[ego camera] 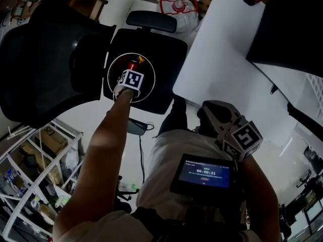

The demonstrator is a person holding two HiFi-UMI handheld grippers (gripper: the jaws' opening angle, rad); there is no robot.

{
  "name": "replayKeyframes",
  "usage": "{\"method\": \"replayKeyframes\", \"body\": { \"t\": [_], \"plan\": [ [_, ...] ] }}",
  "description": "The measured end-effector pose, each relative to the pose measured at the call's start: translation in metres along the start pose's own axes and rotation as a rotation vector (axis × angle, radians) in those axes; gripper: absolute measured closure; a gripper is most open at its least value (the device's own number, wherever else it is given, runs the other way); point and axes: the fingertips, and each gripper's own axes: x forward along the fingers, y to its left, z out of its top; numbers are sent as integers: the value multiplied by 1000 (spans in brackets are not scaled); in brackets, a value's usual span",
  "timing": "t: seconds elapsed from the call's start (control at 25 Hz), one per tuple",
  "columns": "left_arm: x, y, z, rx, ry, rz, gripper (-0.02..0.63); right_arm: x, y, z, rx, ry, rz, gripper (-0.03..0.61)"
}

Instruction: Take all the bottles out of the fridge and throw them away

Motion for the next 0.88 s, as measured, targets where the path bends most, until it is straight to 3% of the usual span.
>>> {"method": "replayKeyframes", "body": {
  "t": [0.32,0.64,0.8,0.88],
  "plan": [
    [-20,2,6,44,-86,85,299,-4,3,4,-7,-25,5,574],
    [-80,20,17,10,-301,202,301,-13,7,16,-32,-76,15,574],
    [-127,5,16,-6,-414,209,381,-24,3,25,-56,-146,-14,574],
    [-150,-12,20,7,-488,191,453,-30,5,32,-67,-176,-22,574]
  ]
}}
